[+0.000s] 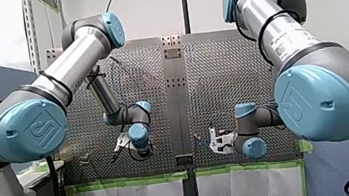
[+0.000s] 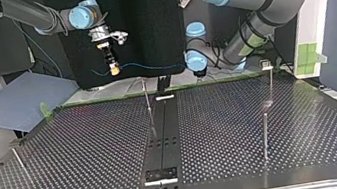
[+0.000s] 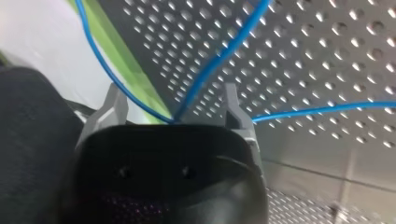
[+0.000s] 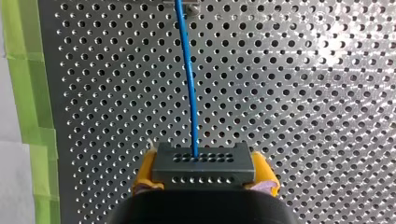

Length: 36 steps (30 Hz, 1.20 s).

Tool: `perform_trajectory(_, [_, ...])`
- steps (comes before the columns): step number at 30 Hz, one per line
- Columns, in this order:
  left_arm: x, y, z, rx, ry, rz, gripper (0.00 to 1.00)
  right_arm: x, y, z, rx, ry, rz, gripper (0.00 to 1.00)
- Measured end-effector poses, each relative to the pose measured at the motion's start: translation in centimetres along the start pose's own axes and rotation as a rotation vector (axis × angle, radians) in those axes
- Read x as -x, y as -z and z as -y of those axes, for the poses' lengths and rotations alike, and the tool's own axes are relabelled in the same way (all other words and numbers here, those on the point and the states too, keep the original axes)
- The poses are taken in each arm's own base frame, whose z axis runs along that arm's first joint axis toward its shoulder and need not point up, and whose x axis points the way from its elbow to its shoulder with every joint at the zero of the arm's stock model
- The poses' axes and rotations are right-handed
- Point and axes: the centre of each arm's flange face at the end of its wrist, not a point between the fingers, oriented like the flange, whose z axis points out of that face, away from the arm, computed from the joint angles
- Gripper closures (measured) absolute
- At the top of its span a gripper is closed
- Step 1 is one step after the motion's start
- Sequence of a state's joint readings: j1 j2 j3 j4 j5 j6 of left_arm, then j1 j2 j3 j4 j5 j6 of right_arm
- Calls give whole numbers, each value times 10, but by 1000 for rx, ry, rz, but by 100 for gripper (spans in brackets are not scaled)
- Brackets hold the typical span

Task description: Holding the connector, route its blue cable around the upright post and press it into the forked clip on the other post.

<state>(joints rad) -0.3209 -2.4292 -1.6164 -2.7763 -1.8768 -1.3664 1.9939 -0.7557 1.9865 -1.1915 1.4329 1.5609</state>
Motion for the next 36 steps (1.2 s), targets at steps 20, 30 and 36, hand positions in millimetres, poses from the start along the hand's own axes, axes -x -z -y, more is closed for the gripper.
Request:
perform_trajectory(20, [-6,13,30,-137,155,39,2,-1,-3,-13,24,-8,-12,100])
perform_trajectory(30, [2,11,21,-88,265,67,2,-1,-3,-16,28,-9,-12,100])
perform_trajectory(36, [14,14,13,-39,334,91,2,-1,-3,-16,28,-10,-12,100])
